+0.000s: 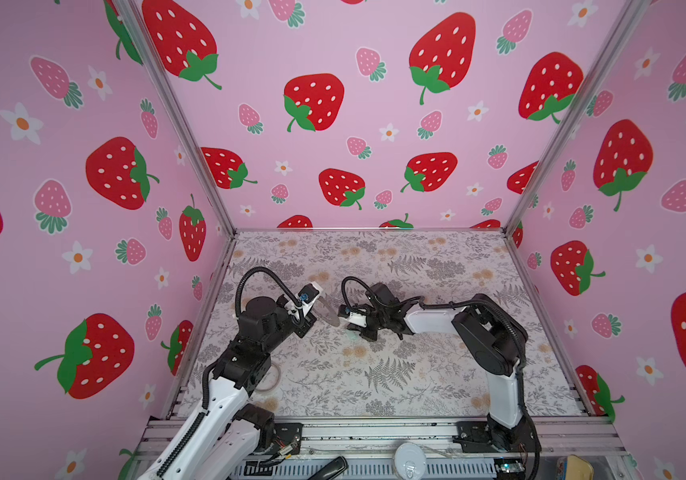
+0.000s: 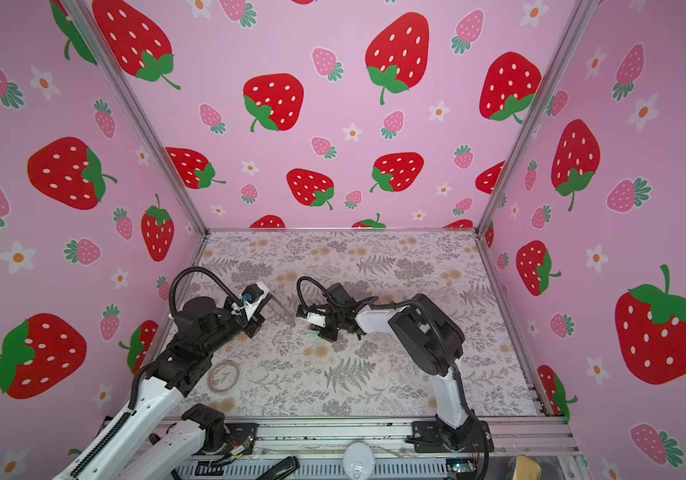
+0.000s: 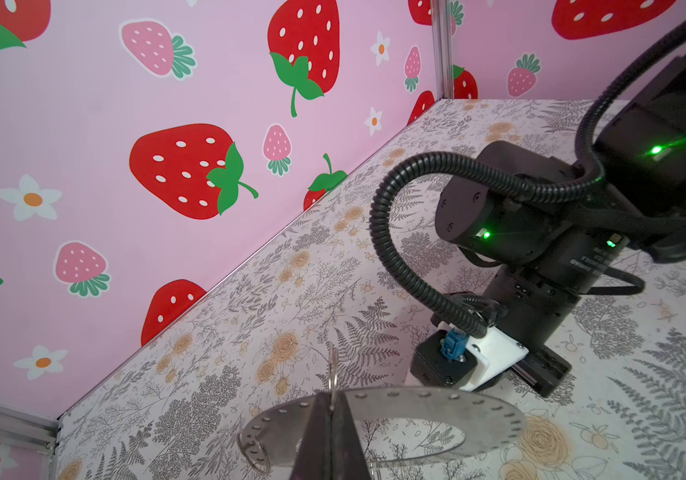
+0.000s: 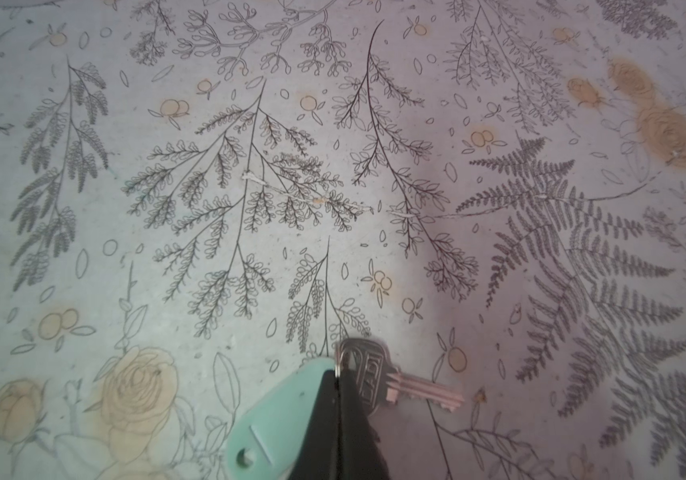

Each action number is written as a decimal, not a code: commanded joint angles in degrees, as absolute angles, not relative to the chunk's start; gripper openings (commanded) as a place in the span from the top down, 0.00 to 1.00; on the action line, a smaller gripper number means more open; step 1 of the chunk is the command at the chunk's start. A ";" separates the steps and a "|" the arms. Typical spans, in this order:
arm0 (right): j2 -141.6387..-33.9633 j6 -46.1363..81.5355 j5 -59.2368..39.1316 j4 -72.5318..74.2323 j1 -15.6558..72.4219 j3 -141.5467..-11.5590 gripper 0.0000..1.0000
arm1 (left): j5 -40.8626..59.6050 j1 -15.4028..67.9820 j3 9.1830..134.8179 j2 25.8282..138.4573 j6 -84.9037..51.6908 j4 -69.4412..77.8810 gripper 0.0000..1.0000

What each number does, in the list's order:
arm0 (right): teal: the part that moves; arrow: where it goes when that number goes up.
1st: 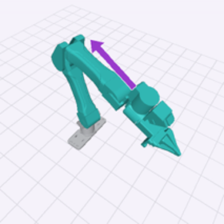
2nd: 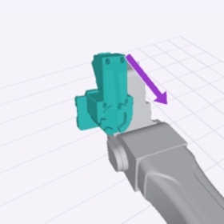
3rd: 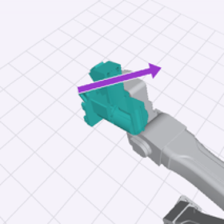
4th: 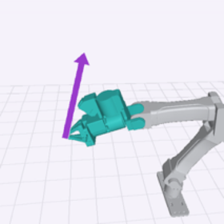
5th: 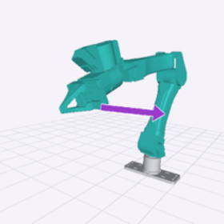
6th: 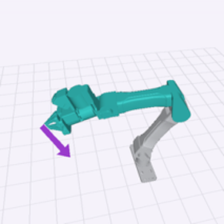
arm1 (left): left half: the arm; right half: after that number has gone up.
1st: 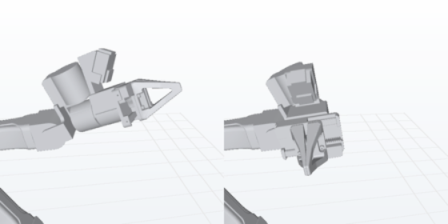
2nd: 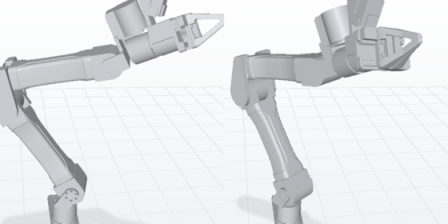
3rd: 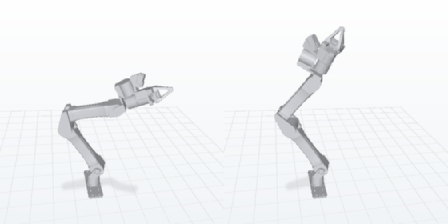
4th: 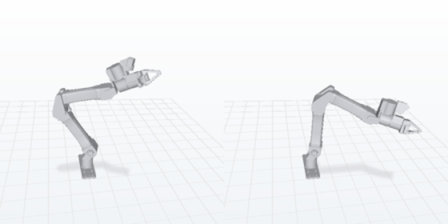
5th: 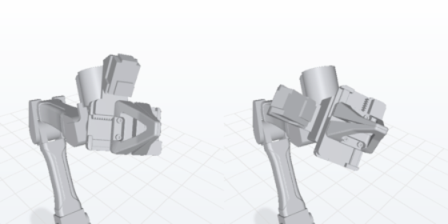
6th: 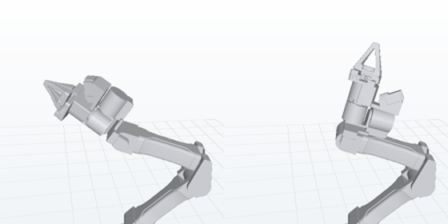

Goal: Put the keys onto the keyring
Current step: 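Carry the key toward the split ring while left gripper lowers the metal ring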

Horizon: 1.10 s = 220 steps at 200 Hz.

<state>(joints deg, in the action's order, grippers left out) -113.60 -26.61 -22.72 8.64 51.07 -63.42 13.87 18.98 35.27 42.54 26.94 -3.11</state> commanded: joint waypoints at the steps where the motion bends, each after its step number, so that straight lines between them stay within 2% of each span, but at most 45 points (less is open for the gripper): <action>1: -107.81 -26.28 -20.84 11.46 50.18 -59.97 1.00 | 18.20 19.08 34.61 41.88 29.11 -0.18 1.00; 41: -97.02 -24.35 -16.61 23.19 48.01 -48.08 1.00 | 26.68 19.33 32.44 42.06 33.25 3.42 1.00; 85: -84.82 -24.78 -11.59 35.07 47.64 -36.71 1.00 | 32.79 21.51 32.60 48.38 35.93 9.57 1.00; 153: -70.16 -25.09 -6.88 26.62 47.60 -33.27 1.00 | 41.03 24.12 38.79 61.88 42.72 11.13 1.00; 167: -68.18 -27.91 -5.76 24.95 47.62 -32.70 1.00 | 42.08 24.71 39.48 64.22 42.66 12.27 1.00; 220: -64.32 -41.65 -11.48 21.42 47.62 -31.34 1.00 | 39.55 29.19 40.71 67.49 42.77 8.50 1.00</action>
